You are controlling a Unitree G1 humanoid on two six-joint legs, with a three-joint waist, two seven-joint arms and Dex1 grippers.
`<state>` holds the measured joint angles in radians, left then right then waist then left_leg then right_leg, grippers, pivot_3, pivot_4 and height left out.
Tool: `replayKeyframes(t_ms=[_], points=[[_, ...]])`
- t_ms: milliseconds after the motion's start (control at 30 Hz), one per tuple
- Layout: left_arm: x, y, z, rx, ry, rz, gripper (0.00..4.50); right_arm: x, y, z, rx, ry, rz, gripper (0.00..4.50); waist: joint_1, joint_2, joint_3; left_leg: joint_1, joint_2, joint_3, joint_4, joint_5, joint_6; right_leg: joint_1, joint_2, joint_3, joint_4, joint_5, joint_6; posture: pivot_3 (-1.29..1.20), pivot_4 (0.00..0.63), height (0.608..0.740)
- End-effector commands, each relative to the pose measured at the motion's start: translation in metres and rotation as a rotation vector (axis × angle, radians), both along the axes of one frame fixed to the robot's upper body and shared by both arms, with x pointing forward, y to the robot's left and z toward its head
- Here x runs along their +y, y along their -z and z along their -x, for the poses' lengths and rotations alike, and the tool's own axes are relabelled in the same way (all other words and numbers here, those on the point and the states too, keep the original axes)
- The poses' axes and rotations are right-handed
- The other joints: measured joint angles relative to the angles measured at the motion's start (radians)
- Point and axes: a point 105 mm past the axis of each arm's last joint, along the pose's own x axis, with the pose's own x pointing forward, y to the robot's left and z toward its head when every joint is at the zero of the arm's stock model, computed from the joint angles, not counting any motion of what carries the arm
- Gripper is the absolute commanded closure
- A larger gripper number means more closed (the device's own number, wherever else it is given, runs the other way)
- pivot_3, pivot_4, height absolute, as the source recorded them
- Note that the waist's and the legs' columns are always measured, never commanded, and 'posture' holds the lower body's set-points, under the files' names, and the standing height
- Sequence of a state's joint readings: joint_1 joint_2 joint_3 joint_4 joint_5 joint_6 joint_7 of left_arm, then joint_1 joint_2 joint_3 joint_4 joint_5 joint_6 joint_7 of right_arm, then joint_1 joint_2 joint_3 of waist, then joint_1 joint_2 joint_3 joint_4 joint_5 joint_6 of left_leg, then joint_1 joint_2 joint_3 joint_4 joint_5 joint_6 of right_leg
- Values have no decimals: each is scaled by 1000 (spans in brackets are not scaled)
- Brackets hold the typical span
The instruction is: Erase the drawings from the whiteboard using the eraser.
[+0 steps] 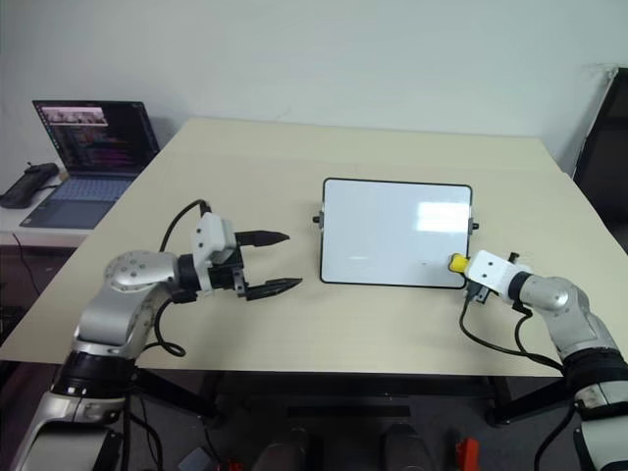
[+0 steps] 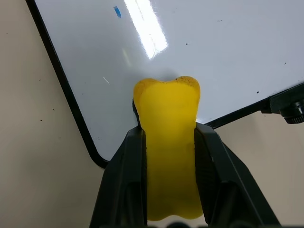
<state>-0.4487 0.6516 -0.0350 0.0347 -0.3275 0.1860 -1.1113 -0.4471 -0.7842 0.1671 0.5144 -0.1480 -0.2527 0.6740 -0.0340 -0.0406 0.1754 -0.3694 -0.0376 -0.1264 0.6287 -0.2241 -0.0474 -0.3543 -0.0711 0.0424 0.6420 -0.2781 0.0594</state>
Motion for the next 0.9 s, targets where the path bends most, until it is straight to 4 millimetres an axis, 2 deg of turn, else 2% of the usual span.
replayKeyframes(t_ms=[33,133,200,233,400,533,667,767,900], points=[[-5,-13,-1,-57,25,6,0,22,18,5,69,-34,-4,3532,-6,0,0,-1,0,0,0,0,0,0,0,0,1,0,0,0,150,740],[-7,-14,-1,-58,29,8,0,54,14,5,53,-111,-29,3532,-24,0,0,-1,3,1,-2,0,0,-5,0,-1,2,0,0,0,150,740],[-8,-14,-1,-58,32,10,0,71,11,6,44,-153,-36,3532,-27,-2,-1,-2,6,6,-4,1,2,-14,0,-2,4,4,3,0,150,740],[-8,-14,-2,-58,33,10,0,79,10,6,41,-171,-40,3532,-29,-1,-1,-4,8,10,-4,0,0,-19,1,-3,3,18,7,0,150,740],[-8,-14,-2,-59,34,9,0,106,3,3,23,-239,-35,3532,-32,0,0,-5,15,19,-8,-3,-5,-27,16,-2,3,23,8,0,150,740],[-9,-15,-2,-60,35,9,0,114,-1,1,15,-256,-38,3532,-36,0,1,-5,16,21,-8,-3,-4,-29,18,0,3,21,3,0,150,740],[-9,-15,0,-61,39,15,0,105,-13,2,11,-250,-60,3533,-33,1,2,-5,17,21,-8,-3,-4,-29,18,-1,3,21,3,0,150,740],[-11,-16,3,-59,54,28,0,103,-49,14,9,-273,-202,3533,-22,6,6,-11,16,21,-7,-3,-4,-33,17,-1,3,22,3,0,150,740],[-24,-23,8,-47,101,98,0,88,-122,37,-22,-291,-417,3533,-5,19,15,-23,16,20,-6,-3,-4,-42,16,-2,3,25,10,0,150,740]])
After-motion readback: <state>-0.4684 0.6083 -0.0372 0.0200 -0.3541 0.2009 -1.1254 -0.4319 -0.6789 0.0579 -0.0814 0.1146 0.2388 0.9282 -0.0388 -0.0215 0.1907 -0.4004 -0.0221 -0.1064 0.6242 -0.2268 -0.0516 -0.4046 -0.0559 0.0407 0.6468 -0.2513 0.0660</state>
